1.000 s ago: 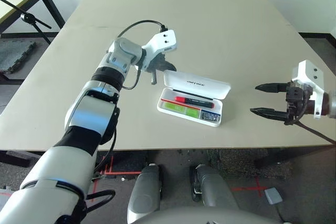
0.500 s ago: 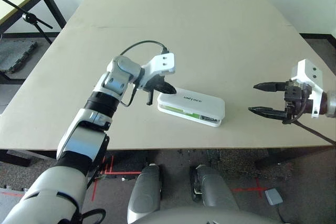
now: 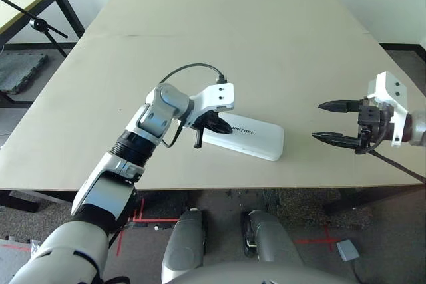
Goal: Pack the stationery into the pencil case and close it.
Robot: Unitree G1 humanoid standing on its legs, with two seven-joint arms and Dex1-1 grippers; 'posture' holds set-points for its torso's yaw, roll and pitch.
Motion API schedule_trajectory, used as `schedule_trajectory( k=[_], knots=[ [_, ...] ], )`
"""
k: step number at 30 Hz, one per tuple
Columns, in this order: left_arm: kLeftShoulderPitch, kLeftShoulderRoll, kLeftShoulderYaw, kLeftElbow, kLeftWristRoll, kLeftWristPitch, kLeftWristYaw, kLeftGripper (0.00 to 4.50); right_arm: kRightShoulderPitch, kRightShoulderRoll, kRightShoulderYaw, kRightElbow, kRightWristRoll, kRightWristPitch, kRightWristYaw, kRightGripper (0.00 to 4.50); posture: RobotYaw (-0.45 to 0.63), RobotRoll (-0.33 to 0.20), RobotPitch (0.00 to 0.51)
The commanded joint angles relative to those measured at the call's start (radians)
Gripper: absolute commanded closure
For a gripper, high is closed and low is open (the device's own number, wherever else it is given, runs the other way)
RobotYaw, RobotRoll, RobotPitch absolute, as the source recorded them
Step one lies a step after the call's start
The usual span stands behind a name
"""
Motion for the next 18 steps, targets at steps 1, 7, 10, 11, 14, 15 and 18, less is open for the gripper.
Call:
schedule_trajectory(
  k=[1,7,10,11,14,15,18],
  knots=[
    [0.02,0.007,-0.051,0.034,0.026,0.027,0.016,4.49,-0.004,0.009,0.014,-0.003,-0.003,-0.006,-0.006,0.0,0.15,0.0,0.096],
    [-0.027,-0.053,0.059,0.097,-0.019,0.048,0.169,4.12,-0.006,0.036,0.013,0.002,-0.007,-0.015,-0.034,0.0,0.15,0.0,0.098],
    [-0.045,-0.08,0.15,0.142,-0.052,0.051,0.293,3.19,-0.011,0.059,0.004,0.014,-0.015,-0.026,-0.063,0.0,0.15,0.0,0.099],
    [-0.045,-0.079,0.183,0.152,-0.061,0.047,0.335,2.76,-0.015,0.07,0.001,0.024,-0.019,-0.028,-0.081,0.0,0.15,0.0,0.099],
    [-0.029,-0.067,0.3,0.188,-0.084,0.032,0.496,1.61,-0.044,0.118,-0.012,0.077,-0.043,-0.056,-0.168,0.0,0.16,0.0,0.101],
    [-0.019,-0.065,0.34,0.195,-0.096,0.032,0.546,1.23,-0.058,0.135,-0.018,0.1,-0.053,-0.064,-0.204,0.0,0.16,0.0,0.101],
    [0.011,-0.058,0.424,0.221,-0.099,-0.017,0.697,0.08,-0.101,0.176,-0.034,0.195,-0.092,-0.1,-0.313,0.0,0.18,0.0,0.101]
  ],
)
